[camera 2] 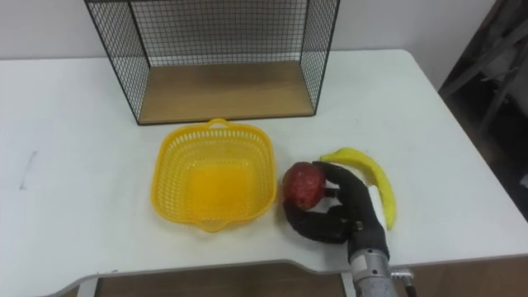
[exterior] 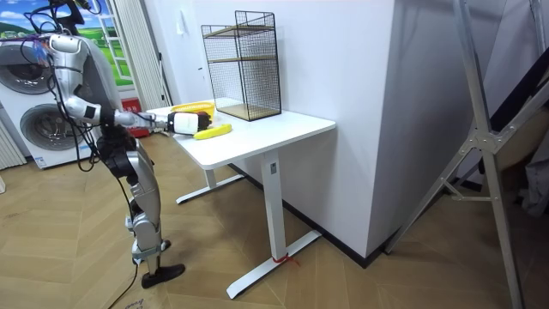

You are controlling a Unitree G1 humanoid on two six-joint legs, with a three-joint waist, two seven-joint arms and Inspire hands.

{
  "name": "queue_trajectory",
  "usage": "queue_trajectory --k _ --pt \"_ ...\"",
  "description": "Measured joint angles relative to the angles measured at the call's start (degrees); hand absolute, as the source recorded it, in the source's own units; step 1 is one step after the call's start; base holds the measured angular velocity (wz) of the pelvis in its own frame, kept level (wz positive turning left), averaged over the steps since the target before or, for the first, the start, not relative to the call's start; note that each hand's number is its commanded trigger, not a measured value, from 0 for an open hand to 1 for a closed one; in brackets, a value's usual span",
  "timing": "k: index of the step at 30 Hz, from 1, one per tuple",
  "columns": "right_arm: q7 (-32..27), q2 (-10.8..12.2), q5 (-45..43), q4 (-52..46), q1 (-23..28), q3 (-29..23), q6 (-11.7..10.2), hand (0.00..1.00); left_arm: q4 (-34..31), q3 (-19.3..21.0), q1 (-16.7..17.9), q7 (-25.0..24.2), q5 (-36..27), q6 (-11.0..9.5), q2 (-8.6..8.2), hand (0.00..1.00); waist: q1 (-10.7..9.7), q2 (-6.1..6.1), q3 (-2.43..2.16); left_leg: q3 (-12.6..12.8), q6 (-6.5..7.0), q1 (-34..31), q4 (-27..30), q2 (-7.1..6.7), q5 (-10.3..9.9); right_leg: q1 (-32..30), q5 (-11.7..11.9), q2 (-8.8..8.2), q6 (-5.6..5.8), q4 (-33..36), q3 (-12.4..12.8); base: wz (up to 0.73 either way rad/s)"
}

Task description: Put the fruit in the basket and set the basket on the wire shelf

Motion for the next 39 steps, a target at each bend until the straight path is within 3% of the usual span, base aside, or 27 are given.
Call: queue_trajectory --k 10,19,23,26,29,36,38,39 --pt "-1.9 0.02 3.12 -7.91 -0.1 -0.78 -0.29 1.0 1.29 -0.03 -0.48 -0.22 0.1 -0.13 -0.12 0.0 -0.61 0.88 0.13 -0.02 0.0 -0.15 -0.11 -0.07 0.0 -0.21 -0.01 0.0 0.02 -0.2 0.08 0.0" --pt "-1.49 -0.09 2.26 -11.85 -0.18 -1.04 -0.29 1.0 0.7 -0.37 -0.6 -0.55 0.03 -0.83 -0.52 0.0 -0.49 1.24 -0.18 0.19 0.01 -0.69 0.03 -0.05 0.01 -1.01 0.0 0.07 0.01 -0.06 0.36 0.0" --pt "-1.0 -0.1 2.2 -13.34 -1.54 -0.39 -0.28 1.0 0.79 -2.5 -0.65 -0.73 -0.06 -0.83 -0.63 0.0 -0.32 1.46 -0.01 0.63 0.0 -0.13 0.03 0.02 0.01 -0.83 0.0 0.15 0.01 0.28 0.83 -0.05" --pt "-0.78 -0.15 1.22 -13.46 -4.49 0.84 -0.28 1.0 0.8 -3.14 -1.19 -1.28 -0.08 -0.9 -0.57 0.0 -0.27 1.15 0.41 0.73 0.0 -0.16 0.04 -0.02 0.01 -0.97 -0.02 0.11 0.02 0.73 1.04 -0.03" --pt "0.02 -0.21 -0.74 -15.95 -5.11 1.65 -0.32 1.0 0.8 -3.59 -1.91 -1.37 -0.05 -1.02 -0.57 0.0 0.84 0.8 0.45 0.56 0.01 -0.15 0.04 -0.06 0.01 -1.03 -0.02 0.1 0.02 0.73 1.05 0.0" --pt "2.0 -0.34 -10.66 -17.56 -5.79 4.81 -0.37 1.0 0.65 -3.34 -2.12 -2.42 0.13 -1.02 -0.48 0.0 2.31 0.14 -0.01 0.46 0.01 -0.06 0.1 -0.04 0.02 -1.07 0.01 0.11 -0.01 0.75 0.91 0.01" --pt "3.49 -0.45 -13.3 -17.56 -5.79 5.8 -0.36 0.89 0.55 -3.34 -2.19 -2.93 0.12 -1.02 -0.35 0.0 2.58 0.12 -0.02 0.65 0.01 -0.25 0.0 0.0 0.02 -1.02 0.01 0.12 -0.01 0.76 0.88 0.0" --pt "3.88 -0.48 -13.6 -17.56 -5.79 6.0 -0.36 0.9 0.54 -3.33 -2.18 -3.03 0.12 -1.02 -0.33 0.0 2.59 0.12 -0.03 0.65 0.01 -0.26 -0.02 0.0 0.02 -1.02 0.01 0.12 -0.01 0.76 0.87 0.0"
